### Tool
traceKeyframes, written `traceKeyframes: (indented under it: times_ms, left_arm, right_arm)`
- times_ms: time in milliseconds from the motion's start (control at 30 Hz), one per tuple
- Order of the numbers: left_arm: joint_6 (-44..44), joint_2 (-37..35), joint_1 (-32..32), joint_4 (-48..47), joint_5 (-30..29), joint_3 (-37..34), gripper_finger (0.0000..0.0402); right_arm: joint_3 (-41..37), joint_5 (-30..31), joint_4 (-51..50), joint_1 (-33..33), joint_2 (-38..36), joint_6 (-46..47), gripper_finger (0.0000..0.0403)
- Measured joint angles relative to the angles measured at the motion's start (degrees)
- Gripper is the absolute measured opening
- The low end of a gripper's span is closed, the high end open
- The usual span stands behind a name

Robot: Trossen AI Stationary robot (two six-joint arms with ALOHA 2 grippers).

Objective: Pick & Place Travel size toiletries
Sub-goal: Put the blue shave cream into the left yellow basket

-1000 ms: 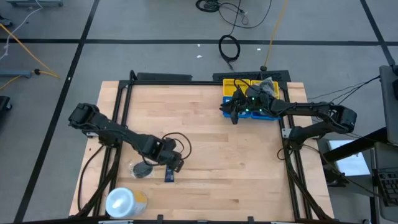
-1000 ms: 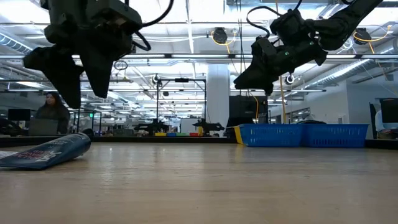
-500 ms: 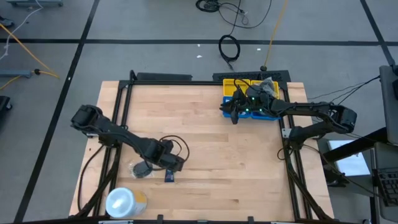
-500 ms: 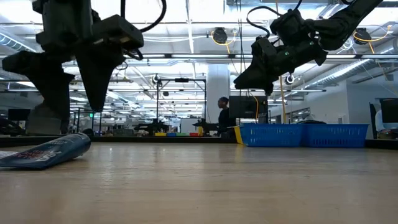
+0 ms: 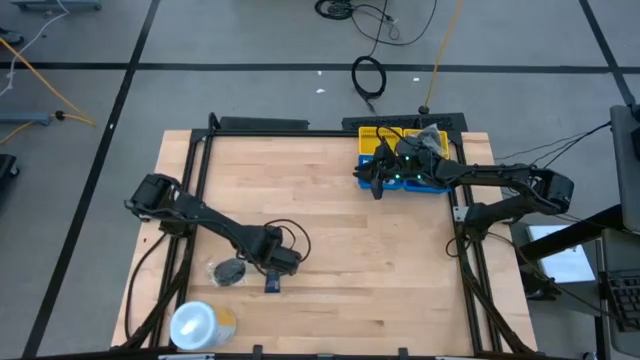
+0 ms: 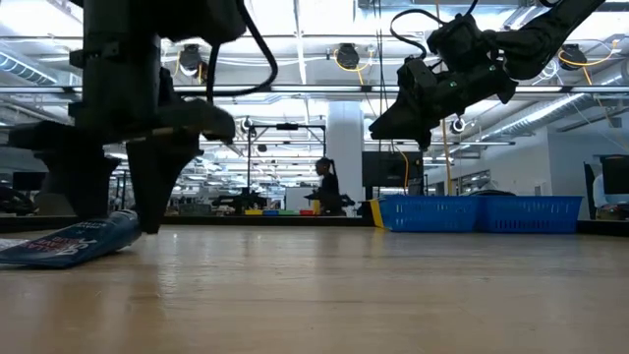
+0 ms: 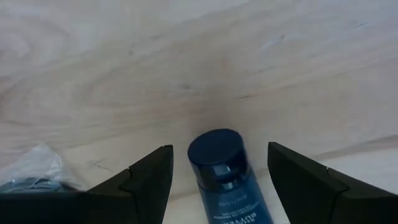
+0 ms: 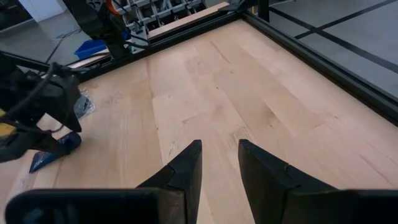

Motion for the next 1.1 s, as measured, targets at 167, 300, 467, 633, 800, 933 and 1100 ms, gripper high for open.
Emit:
traceKeyframes:
  times_ms: [167, 300, 467, 633, 800, 933, 1100]
  left_arm:
    - [0.20, 1.95, 0.16, 0.21, 0.81, 0.00, 0.0230]
    - [0.63, 2.45, 0.44, 0.37, 0.41, 0.07, 0.0189]
    - [2.39, 2.47, 0.58, 0.32, -1.10, 0.10, 0.0138]
    - [4.30, 2.45, 1.00, 0.35, -0.88, 0.15, 0.0112]
    - [7.21, 2.46, 1.77, 0.81, -1.17, 0.11, 0.0112]
    - [12.01, 2.01, 2.91, 3.01, -2.39, -0.02, 0.0112]
    - [20.46, -0.48, 6.21, 7.94, -5.31, -0.04, 0.0112]
  right_arm:
    - [0.00, 0.00, 0.00, 0.00, 0.00, -0.75, 0.0100]
    - [0.00, -0.01, 0.00, 0.00, 0.00, -1.05, 0.0100]
    - [0.00, -0.02, 0.00, 0.00, 0.00, -1.07, 0.0100]
    - [0.00, -0.02, -0.02, 0.00, 0.00, -1.07, 0.0100]
    - [0.00, -0.04, -0.02, 0.00, 0.00, -1.07, 0.0100]
    - [0.00, -0.20, -0.02, 0.00, 0.00, -1.07, 0.0100]
    - [0.00, -0.19, -0.02, 0.20, 0.00, -1.05, 0.0100]
